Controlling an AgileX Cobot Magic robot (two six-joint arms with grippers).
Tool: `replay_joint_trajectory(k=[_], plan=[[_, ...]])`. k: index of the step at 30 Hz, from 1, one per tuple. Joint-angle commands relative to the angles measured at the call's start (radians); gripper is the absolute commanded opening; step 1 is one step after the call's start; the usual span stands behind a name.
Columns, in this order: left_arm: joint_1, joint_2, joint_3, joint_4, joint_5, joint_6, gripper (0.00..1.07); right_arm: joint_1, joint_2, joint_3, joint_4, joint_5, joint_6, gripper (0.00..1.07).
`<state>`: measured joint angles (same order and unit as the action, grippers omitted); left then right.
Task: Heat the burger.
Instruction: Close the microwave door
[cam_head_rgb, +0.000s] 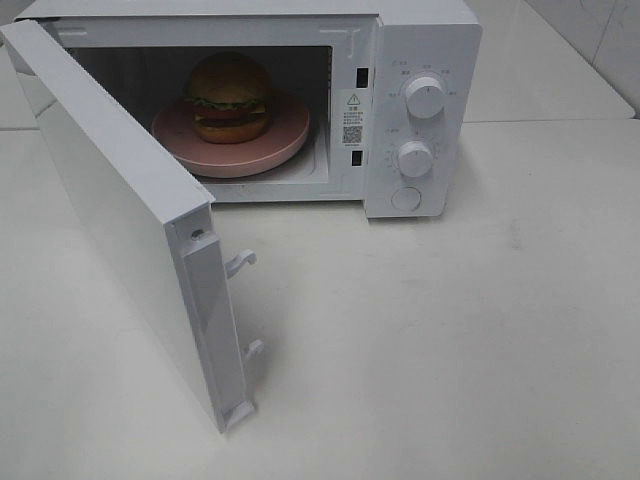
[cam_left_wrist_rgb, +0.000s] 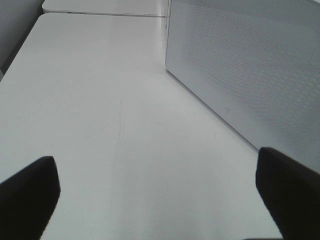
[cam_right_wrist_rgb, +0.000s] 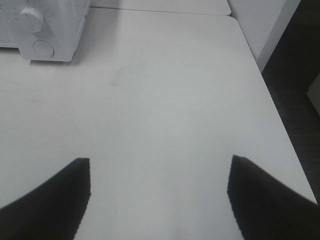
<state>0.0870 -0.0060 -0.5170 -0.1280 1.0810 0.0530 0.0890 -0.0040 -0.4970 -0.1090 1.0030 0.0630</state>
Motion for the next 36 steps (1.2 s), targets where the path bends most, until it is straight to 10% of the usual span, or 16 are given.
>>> replay_joint_trajectory(k=[1,28,36], plan=[[-0.006,-0.018,0.002,-0.008,-0.014,-0.004,1.0,-0.008,-0.027,0.0,-0.005,-0.007,0.006,0.75],[-0.006,0.088,-0.047,-0.011,-0.059,-0.007,0.99,-0.008,-0.027,0.0,-0.006,-0.007,0.009,0.75],[-0.006,0.237,-0.046,-0.012,-0.137,-0.007,0.7,-0.008,-0.027,0.0,-0.006,-0.007,0.009,0.75]])
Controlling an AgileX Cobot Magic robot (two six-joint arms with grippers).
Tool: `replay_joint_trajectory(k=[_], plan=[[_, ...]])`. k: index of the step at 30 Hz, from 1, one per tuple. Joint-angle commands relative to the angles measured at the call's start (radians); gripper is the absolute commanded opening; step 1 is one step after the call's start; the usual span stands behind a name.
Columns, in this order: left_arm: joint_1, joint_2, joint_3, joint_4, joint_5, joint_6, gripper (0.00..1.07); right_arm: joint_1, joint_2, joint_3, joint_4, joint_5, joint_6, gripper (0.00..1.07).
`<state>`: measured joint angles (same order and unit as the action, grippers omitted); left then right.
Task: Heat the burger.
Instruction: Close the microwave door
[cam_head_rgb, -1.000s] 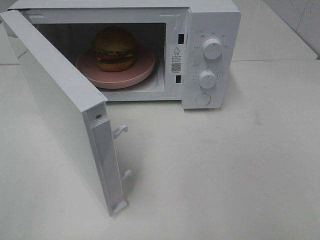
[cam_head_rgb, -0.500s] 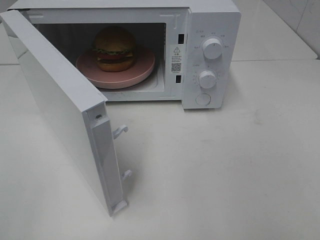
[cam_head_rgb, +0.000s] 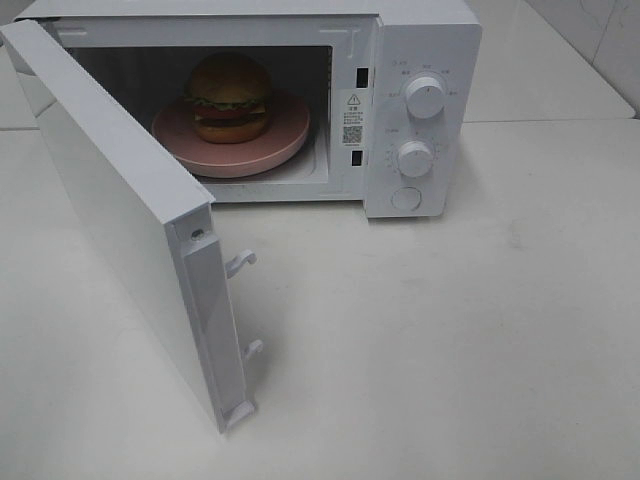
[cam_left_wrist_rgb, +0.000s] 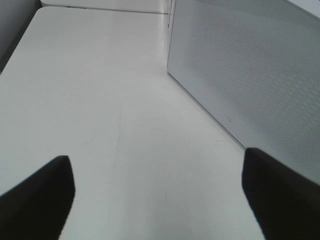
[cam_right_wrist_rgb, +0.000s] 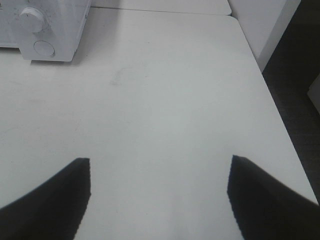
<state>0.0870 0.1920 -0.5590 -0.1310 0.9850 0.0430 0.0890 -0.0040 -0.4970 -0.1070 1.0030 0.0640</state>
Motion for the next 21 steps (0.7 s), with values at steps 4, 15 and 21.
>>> replay_joint_trajectory(k=[4,15,21], plan=[[-0.006,0.113,-0.003,-0.007,-0.088,0.003,0.37,-0.008,-0.027,0.0,-0.008,-0.007,0.008,0.75],[-0.006,0.316,-0.002,0.045,-0.309,0.023,0.0,-0.008,-0.027,0.0,-0.008,-0.007,0.005,0.75],[-0.006,0.408,0.027,0.023,-0.509,0.088,0.0,-0.008,-0.027,0.0,-0.008,-0.007,0.005,0.75]])
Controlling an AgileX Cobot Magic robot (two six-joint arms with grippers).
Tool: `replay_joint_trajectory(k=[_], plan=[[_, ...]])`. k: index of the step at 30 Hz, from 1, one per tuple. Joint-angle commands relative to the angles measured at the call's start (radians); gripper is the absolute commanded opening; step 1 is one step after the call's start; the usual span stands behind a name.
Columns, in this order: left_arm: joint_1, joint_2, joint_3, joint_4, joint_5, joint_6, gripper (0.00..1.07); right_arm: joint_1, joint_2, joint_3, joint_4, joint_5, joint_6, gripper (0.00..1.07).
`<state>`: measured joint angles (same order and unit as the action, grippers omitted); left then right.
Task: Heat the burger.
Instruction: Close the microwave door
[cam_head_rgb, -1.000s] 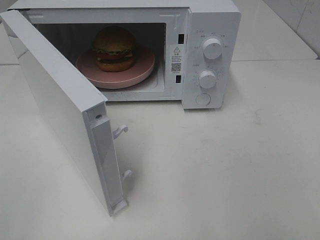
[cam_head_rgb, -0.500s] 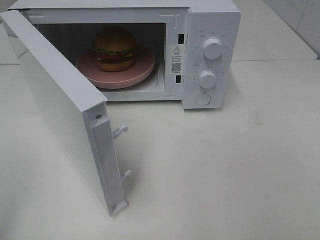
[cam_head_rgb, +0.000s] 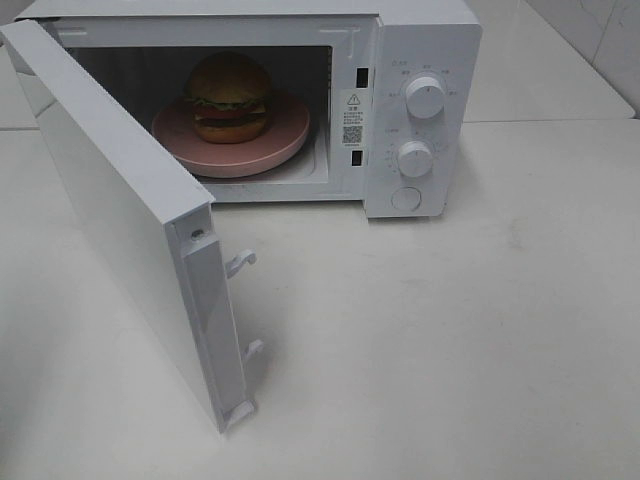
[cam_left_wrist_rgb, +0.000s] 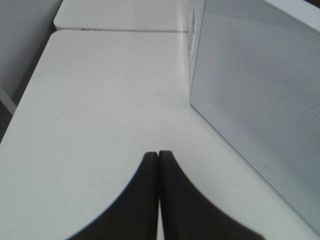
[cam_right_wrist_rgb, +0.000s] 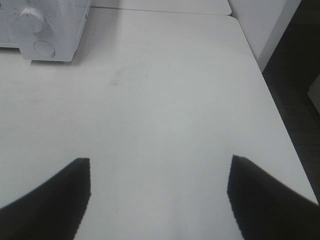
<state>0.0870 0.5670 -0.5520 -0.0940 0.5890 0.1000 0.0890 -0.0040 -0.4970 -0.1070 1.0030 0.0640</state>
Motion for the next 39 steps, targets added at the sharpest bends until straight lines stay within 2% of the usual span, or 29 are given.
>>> replay_joint_trajectory(k=[1,3,6,7,9,11,14,16,22,23,24,27,29,30,31,32,34,35,38,39], plan=[[-0.006,0.033,0.02,-0.014,-0.113,0.031,0.0,-0.008,-0.027,0.0,-0.008,-0.007,0.005,0.75],[-0.006,0.076,0.106,-0.031,-0.294,0.041,0.0,-0.008,-0.027,0.0,-0.008,-0.007,0.005,0.75],[-0.006,0.086,0.133,-0.033,-0.351,0.041,0.0,-0.008,-0.027,0.0,-0.008,-0.007,0.005,0.75],[-0.006,0.105,0.181,-0.034,-0.465,0.041,0.0,-0.008,-0.027,0.0,-0.008,-0.007,0.005,0.75],[-0.006,0.112,0.202,-0.034,-0.512,0.041,0.0,-0.008,-0.027,0.0,-0.008,-0.007,0.005,0.75],[-0.006,0.152,0.289,-0.034,-0.731,0.039,0.0,-0.008,-0.027,0.0,-0.008,-0.007,0.005,0.75],[-0.006,0.166,0.303,-0.034,-0.786,0.034,0.0,-0.008,-0.027,0.0,-0.008,-0.007,0.005,0.75],[-0.006,0.244,0.321,-0.021,-0.959,0.024,0.0,-0.008,-0.027,0.0,-0.008,-0.007,0.005,0.75],[-0.006,0.361,0.321,0.037,-1.08,0.019,0.0,-0.008,-0.027,0.0,-0.008,-0.007,0.005,0.75],[-0.006,0.42,0.321,0.094,-1.146,-0.018,0.0,-0.008,-0.027,0.0,-0.008,-0.007,0.005,0.75],[-0.006,0.483,0.321,0.158,-1.214,-0.087,0.0,-0.008,-0.027,0.0,-0.008,-0.007,0.005,0.75],[-0.006,0.506,0.32,0.189,-1.241,-0.113,0.0,-0.008,-0.027,0.0,-0.008,-0.007,0.005,0.75],[-0.006,0.6,0.313,0.349,-1.328,-0.235,0.0,-0.008,-0.027,0.0,-0.008,-0.007,0.005,0.75],[-0.006,0.6,0.313,0.349,-1.328,-0.235,0.0,-0.008,-0.027,0.0,-0.008,-0.007,0.005,0.75],[-0.006,0.621,0.309,0.384,-1.343,-0.255,0.0,-0.008,-0.027,0.0,-0.008,-0.007,0.005,0.75],[-0.008,0.658,0.295,0.477,-1.36,-0.299,0.0,-0.008,-0.027,0.0,-0.008,-0.007,0.005,0.75],[-0.012,0.671,0.289,0.512,-1.371,-0.316,0.0,-0.008,-0.027,0.0,-0.008,-0.007,0.005,0.75],[-0.033,0.701,0.271,0.559,-1.385,-0.351,0.0,-0.008,-0.027,0.0,-0.008,-0.007,0.005,0.75],[-0.051,0.717,0.261,0.571,-1.387,-0.359,0.0,-0.008,-0.027,0.0,-0.008,-0.007,0.005,0.75],[-0.097,0.749,0.247,0.571,-1.391,-0.357,0.0,-0.008,-0.027,0.0,-0.008,-0.007,0.005,0.75]])
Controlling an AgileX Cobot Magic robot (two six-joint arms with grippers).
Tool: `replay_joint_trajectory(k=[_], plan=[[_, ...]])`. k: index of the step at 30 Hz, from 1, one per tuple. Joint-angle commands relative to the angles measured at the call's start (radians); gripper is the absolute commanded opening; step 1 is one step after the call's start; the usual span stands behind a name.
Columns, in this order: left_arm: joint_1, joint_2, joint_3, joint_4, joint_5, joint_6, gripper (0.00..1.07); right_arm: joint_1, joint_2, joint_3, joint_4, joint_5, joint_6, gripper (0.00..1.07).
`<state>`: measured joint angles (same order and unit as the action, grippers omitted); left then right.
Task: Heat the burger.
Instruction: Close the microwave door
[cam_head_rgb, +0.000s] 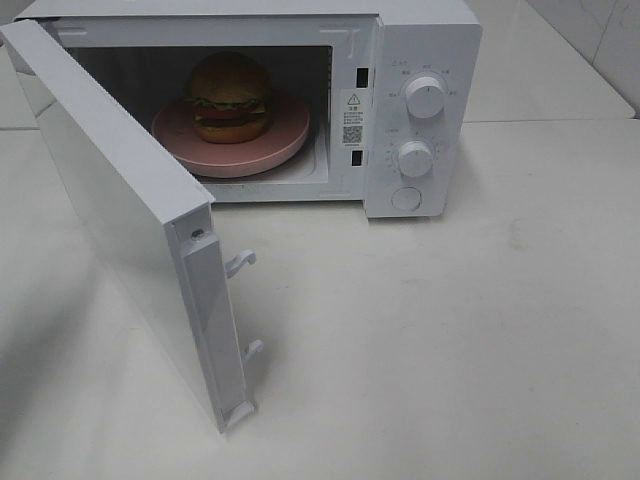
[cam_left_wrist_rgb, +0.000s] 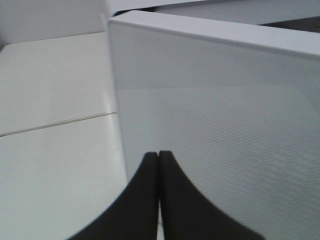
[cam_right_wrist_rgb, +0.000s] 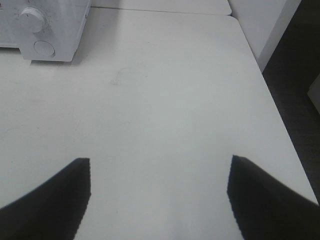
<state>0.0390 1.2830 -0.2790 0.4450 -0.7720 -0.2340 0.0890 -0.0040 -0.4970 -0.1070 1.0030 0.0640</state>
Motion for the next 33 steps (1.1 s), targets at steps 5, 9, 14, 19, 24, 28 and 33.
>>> replay_joint_trajectory(k=[5,9,14,19,24,28,33], plan=[[-0.158,0.111,-0.054,0.022,-0.034,0.002,0.0,-0.008,-0.027,0.0,-0.008,-0.007,0.005,0.75],[-0.26,0.188,-0.088,-0.057,-0.039,0.019,0.0,-0.008,-0.027,0.0,-0.008,-0.007,0.005,0.75],[-0.355,0.247,-0.125,-0.176,-0.068,0.084,0.0,-0.008,-0.027,0.0,-0.008,-0.007,0.005,0.75],[-0.436,0.298,-0.169,-0.278,-0.073,0.134,0.0,-0.008,-0.027,0.0,-0.008,-0.007,0.005,0.75],[-0.547,0.371,-0.257,-0.472,-0.071,0.234,0.0,-0.008,-0.027,0.0,-0.008,-0.007,0.005,0.75],[-0.609,0.421,-0.324,-0.594,-0.054,0.306,0.0,-0.008,-0.027,0.0,-0.008,-0.007,0.005,0.75],[-0.666,0.485,-0.401,-0.732,-0.054,0.394,0.0,-0.008,-0.027,0.0,-0.008,-0.007,0.006,0.75]])
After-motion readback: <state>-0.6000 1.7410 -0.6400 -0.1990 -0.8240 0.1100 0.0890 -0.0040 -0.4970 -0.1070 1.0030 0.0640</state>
